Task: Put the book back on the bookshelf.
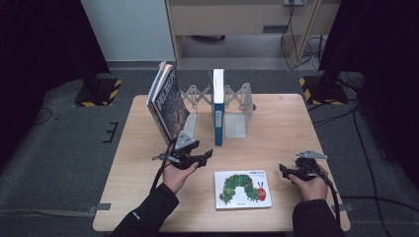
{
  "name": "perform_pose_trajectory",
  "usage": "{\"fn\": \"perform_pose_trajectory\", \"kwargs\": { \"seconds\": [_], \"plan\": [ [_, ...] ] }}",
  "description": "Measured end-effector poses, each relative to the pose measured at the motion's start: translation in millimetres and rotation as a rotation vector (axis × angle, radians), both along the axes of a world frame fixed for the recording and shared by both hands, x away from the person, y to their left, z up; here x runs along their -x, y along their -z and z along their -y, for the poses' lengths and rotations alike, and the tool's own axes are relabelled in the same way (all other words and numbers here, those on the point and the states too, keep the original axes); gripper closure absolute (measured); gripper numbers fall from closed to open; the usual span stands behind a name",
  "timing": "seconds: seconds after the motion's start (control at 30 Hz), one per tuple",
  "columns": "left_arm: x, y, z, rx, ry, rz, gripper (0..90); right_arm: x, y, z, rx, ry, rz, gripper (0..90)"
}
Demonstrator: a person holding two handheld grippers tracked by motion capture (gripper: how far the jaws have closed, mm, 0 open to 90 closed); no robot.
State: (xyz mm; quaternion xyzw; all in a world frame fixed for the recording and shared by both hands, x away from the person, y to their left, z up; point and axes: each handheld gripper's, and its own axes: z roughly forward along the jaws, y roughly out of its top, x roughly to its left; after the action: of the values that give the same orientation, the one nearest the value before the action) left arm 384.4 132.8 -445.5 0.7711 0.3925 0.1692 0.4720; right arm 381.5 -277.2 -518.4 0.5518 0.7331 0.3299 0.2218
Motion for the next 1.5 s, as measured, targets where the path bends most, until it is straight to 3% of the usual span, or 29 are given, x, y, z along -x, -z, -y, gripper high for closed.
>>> {"fn": "perform_pose_trajectory", "kwargs": {
  "seconds": [0.3,0.53,0.8,0.97,1.2,1.5],
  "plan": [
    [23.5,20.9,-12.7,-0.036,0.013,-0.087,32.9,10.5,-13.3,-11.1,-0.053,-0.050,0.024,27.0],
    [32.7,46.8,1.5,-0.081,0.060,-0.157,32.4,19.4,-17.9,-19.9,-0.095,-0.091,0.026,29.0],
    [35.1,61.7,14.8,-0.111,0.093,-0.186,31.8,28.5,-16.9,-29.5,-0.131,-0.136,-0.004,29.5],
    [36.0,66.0,24.3,-0.091,0.116,-0.202,31.7,35.6,-12.6,-36.5,-0.147,-0.167,-0.025,29.5],
    [38.0,75.2,33.6,-0.134,0.135,-0.216,30.6,39.4,-5.6,-45.5,-0.153,-0.212,-0.052,29.5],
    [36.4,83.1,30.6,-0.066,0.123,-0.241,24.1,39.1,0.3,-57.5,-0.151,-0.244,-0.089,29.0]
  ]
}}
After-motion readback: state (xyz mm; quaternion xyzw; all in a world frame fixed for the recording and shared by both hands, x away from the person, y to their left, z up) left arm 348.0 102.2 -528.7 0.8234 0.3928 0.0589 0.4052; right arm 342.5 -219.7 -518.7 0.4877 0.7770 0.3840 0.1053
